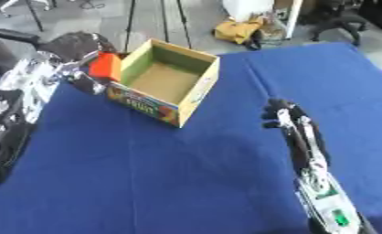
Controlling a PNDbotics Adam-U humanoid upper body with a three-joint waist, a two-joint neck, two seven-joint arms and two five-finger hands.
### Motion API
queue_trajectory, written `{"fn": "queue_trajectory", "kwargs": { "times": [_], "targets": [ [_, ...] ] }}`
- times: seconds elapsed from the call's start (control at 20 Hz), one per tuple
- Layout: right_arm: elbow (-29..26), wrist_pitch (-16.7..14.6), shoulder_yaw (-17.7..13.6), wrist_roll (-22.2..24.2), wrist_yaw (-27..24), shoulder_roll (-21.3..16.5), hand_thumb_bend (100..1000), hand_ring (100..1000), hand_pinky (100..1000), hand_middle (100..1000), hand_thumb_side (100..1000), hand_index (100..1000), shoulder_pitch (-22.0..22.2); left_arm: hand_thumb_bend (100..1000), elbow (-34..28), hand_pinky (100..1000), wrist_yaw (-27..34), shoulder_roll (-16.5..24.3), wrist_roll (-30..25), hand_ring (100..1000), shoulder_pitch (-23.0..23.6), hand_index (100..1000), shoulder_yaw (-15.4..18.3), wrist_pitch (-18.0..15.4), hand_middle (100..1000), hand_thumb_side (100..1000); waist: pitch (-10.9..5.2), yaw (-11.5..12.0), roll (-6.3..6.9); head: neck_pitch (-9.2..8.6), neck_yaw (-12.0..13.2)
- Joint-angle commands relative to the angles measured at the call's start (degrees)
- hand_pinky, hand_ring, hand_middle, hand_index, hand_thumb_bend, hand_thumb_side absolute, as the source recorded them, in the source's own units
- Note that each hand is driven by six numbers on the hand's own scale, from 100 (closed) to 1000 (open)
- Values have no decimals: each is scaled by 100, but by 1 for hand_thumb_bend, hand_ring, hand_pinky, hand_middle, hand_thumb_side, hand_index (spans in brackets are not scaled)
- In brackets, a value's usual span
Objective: Pick up objects on the table and place them in the box.
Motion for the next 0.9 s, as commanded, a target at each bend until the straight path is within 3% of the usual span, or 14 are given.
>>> {"fn": "queue_trajectory", "kwargs": {
  "times": [0.05, 0.2, 0.25, 0.4, 0.7, 0.75, 0.9],
  "targets": [
    [-87, -6, 38, 62, 18, -42, 100, 658, 612, 633, 776, 764, -126, 100, 268, 303, 61, -263, 738, 301, -197, 588, 189, 423, 315, 198, -44, -67, -10, -129, 92],
    [-84, -9, 62, 94, 9, -32, 100, 658, 612, 633, 776, 764, -144, 100, 522, 306, 91, -395, 1218, 304, -228, 591, 220, 619, 318, 201, -21, -135, 3, -162, 138],
    [-84, -10, 78, 109, 10, -26, 100, 659, 612, 633, 777, 765, -155, 100, 580, 366, 109, -446, 1356, 369, -241, 642, 278, 724, 385, 224, 3, -192, 15, -198, 171],
    [-73, -13, 111, 152, 12, -11, 100, 658, 612, 633, 776, 764, -185, 100, 806, 463, 146, -600, 1804, 458, -276, 704, 369, 1106, 471, 242, 53, -347, 59, -272, 249],
    [-60, -19, 113, 161, 13, -8, 100, 658, 612, 633, 776, 764, -190, 100, 967, 463, 180, -638, 1983, 458, -298, 704, 352, 1195, 471, 242, 63, -383, 70, -289, 258],
    [-60, -21, 112, 163, 15, -4, 100, 659, 612, 633, 772, 764, -199, 477, 1030, 779, 145, -686, 1951, 826, -239, 903, 293, 1159, 850, 712, 80, -407, 88, -318, 252],
    [-50, -26, 107, 169, 17, 10, 100, 659, 612, 633, 767, 764, -189, 452, 1421, 874, -21, -765, 1713, 919, -134, 974, 89, 918, 948, 947, 68, -417, 85, -322, 236]
  ]
}}
